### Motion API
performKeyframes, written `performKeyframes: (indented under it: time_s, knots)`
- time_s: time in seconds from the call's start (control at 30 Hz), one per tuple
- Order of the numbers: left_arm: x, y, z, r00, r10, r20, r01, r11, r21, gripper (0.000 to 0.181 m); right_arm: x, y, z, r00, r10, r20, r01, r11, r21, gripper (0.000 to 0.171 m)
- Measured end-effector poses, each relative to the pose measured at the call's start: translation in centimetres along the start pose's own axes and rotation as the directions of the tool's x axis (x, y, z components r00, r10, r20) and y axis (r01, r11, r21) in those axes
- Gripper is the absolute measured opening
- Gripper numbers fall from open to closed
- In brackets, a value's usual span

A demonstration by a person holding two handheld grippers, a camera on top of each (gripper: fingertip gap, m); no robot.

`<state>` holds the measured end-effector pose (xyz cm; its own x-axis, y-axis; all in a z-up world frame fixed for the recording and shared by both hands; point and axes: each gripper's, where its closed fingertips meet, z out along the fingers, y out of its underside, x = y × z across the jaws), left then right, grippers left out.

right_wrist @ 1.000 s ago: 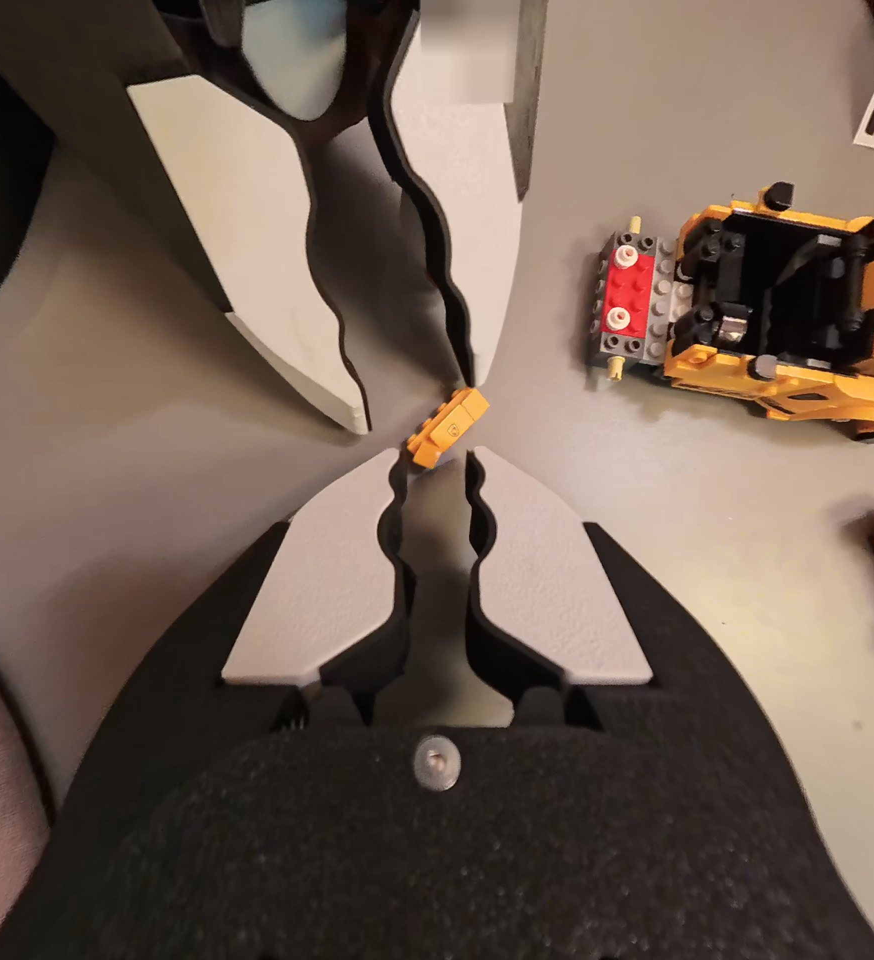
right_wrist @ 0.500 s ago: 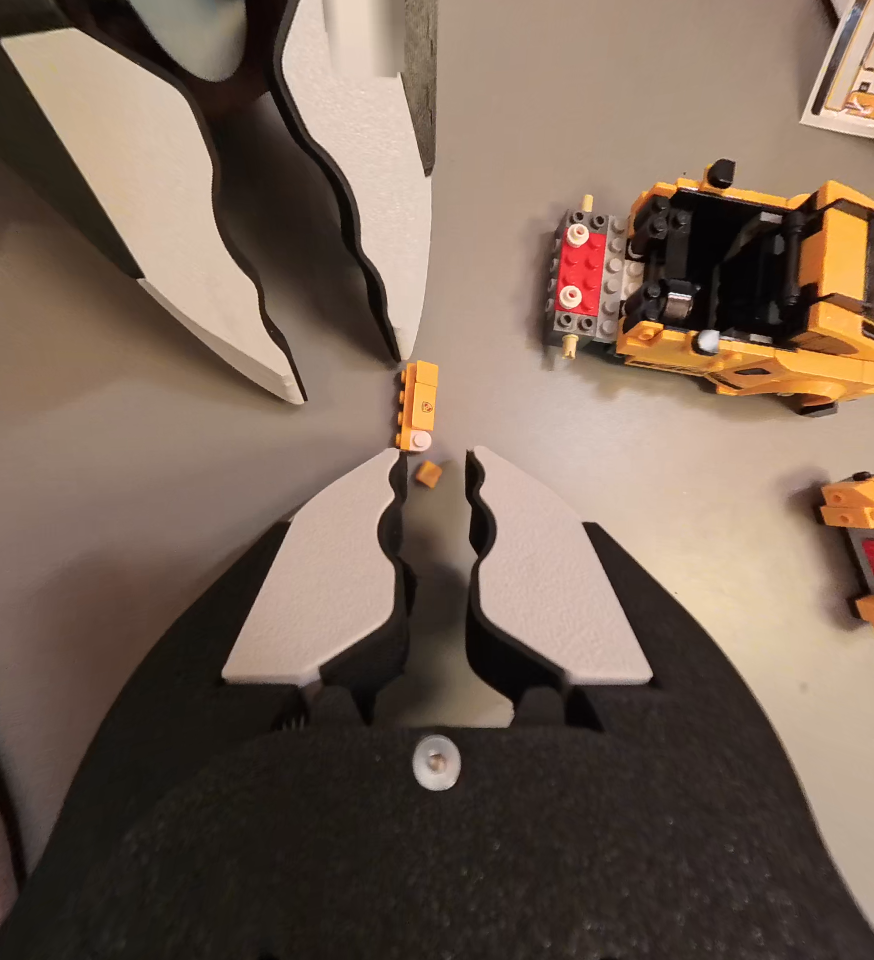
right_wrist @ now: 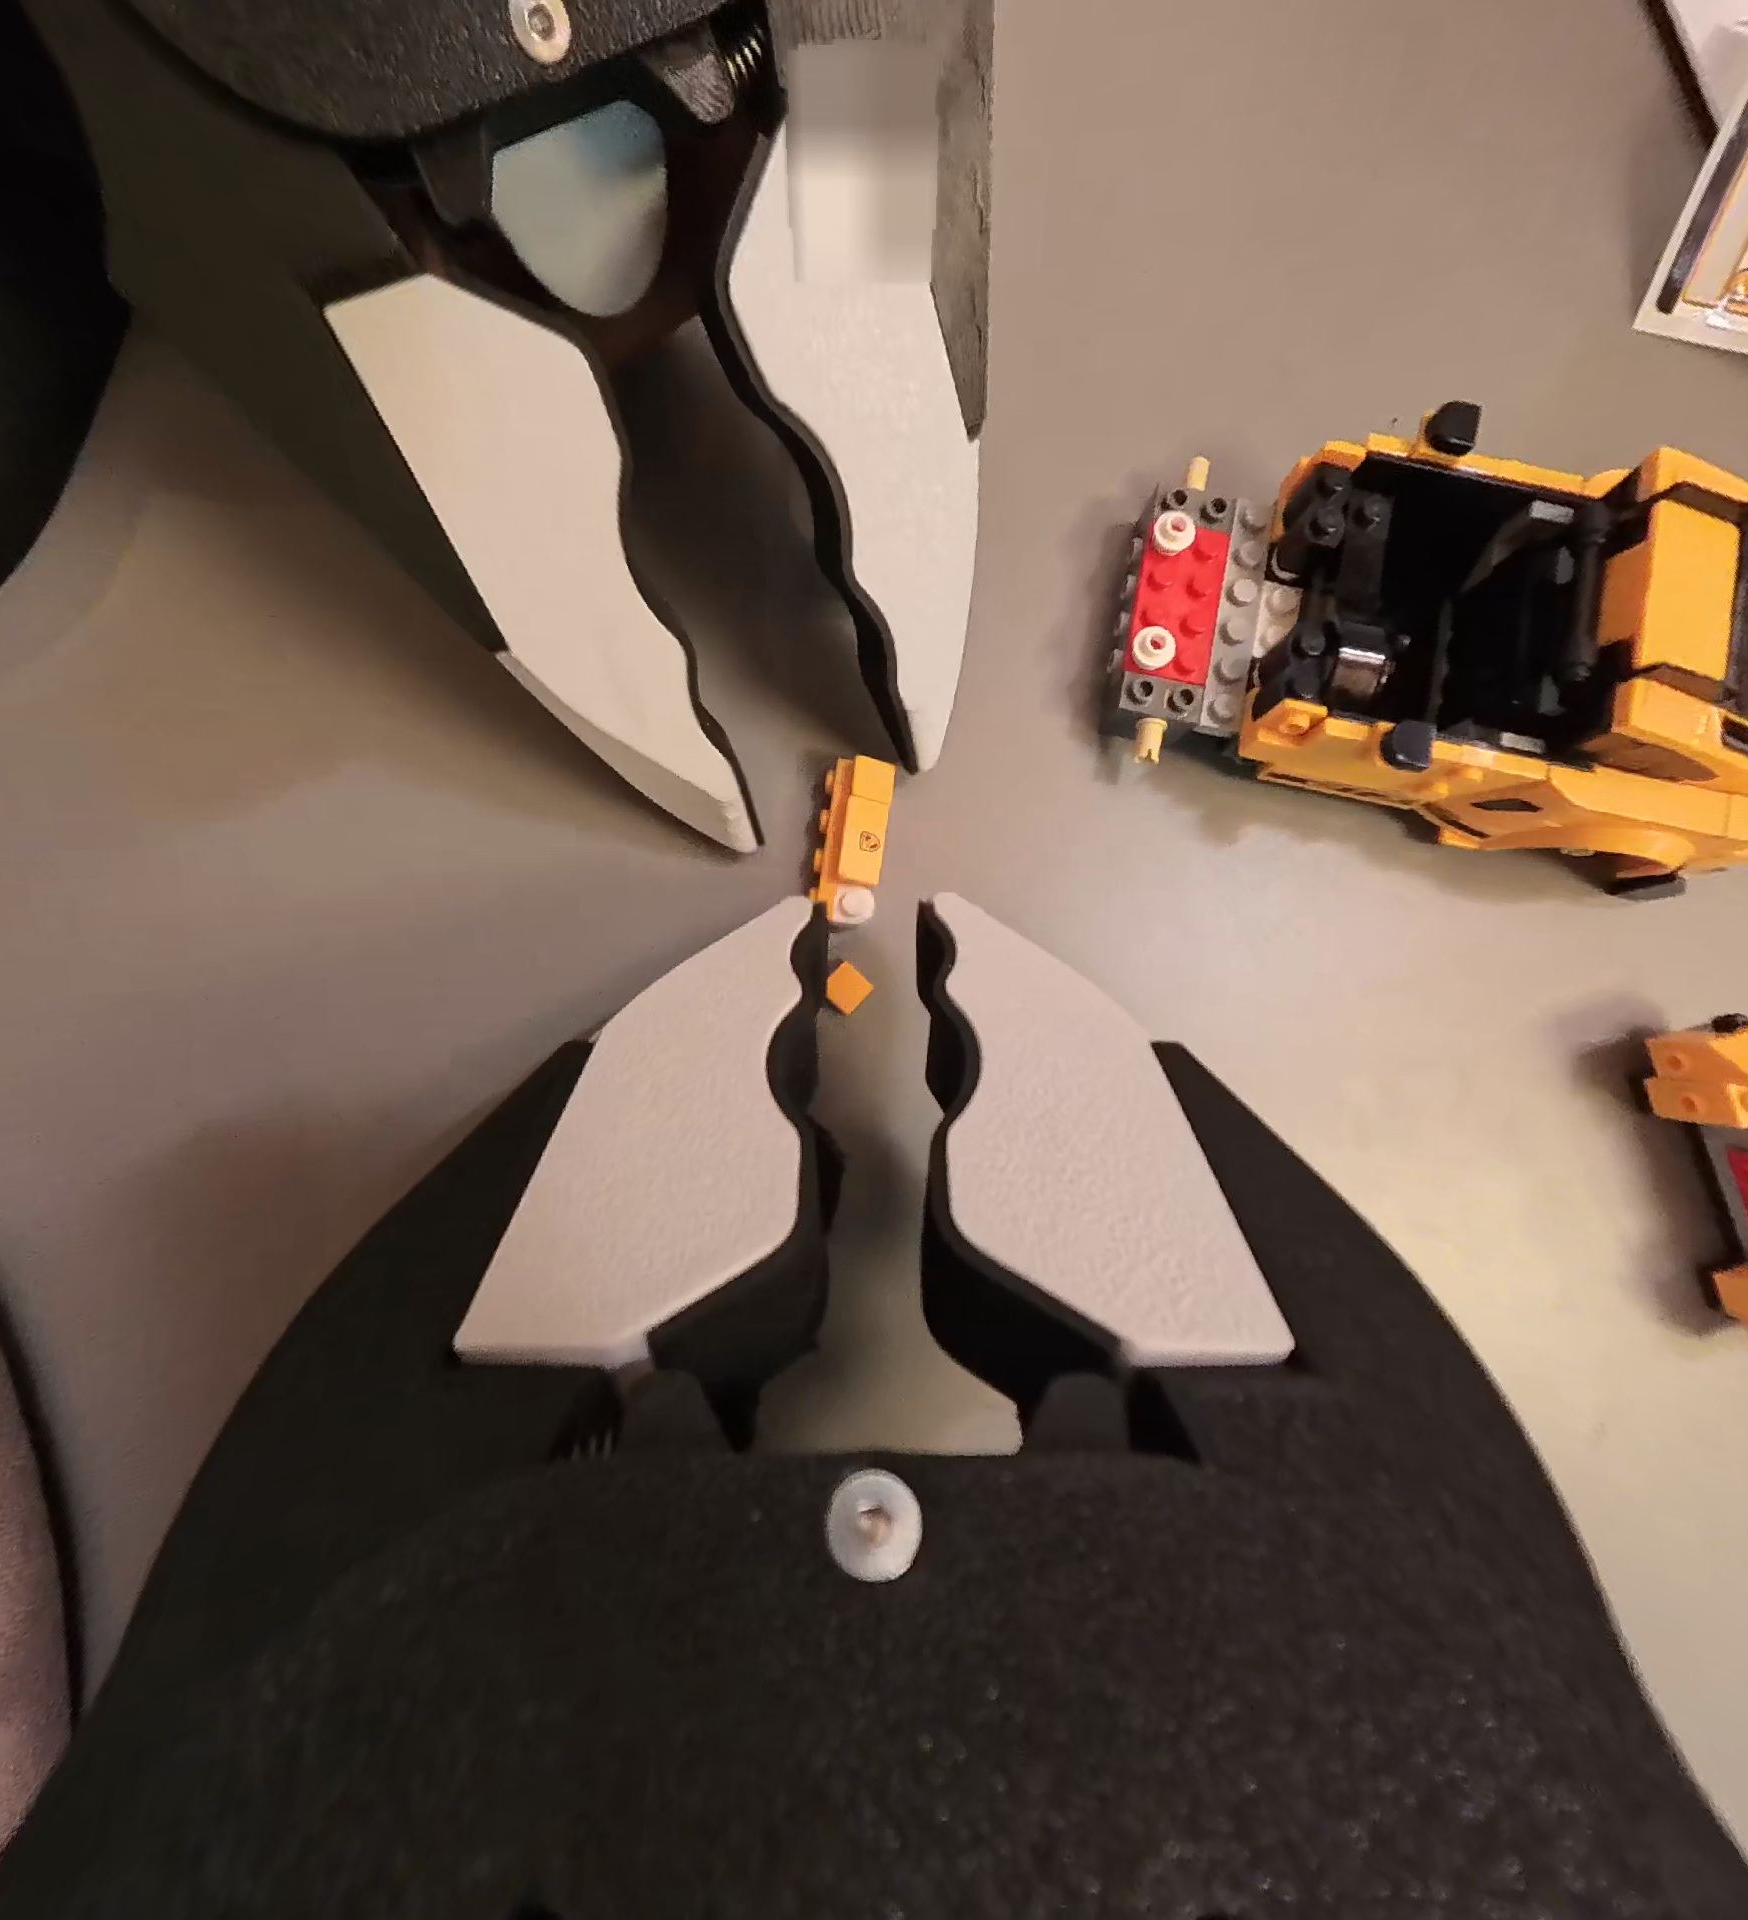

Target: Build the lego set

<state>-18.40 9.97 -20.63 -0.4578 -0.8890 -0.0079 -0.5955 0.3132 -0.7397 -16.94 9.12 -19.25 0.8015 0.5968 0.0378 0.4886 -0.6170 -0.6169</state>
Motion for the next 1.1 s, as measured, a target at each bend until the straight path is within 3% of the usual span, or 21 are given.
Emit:
performKeyframes:
  time_s: [0.6, 1.1]
  knots:
    - [-0.2, 0.2, 0.0, 0.999, 0.015, 0.028, -0.014, 1.000, -0.012, 0.017, -0.5, 0.0, 1.1, 0.997, -0.031, 0.064, 0.034, 0.999, -0.040, 0.016]
    - [-0.3, 0.3, -0.1, 0.998, 0.033, 0.045, -0.032, 0.999, -0.025, 0.015, -0.6, -0.8, 2.1, 0.979, -0.094, 0.180, 0.111, 0.990, -0.090, 0.011]
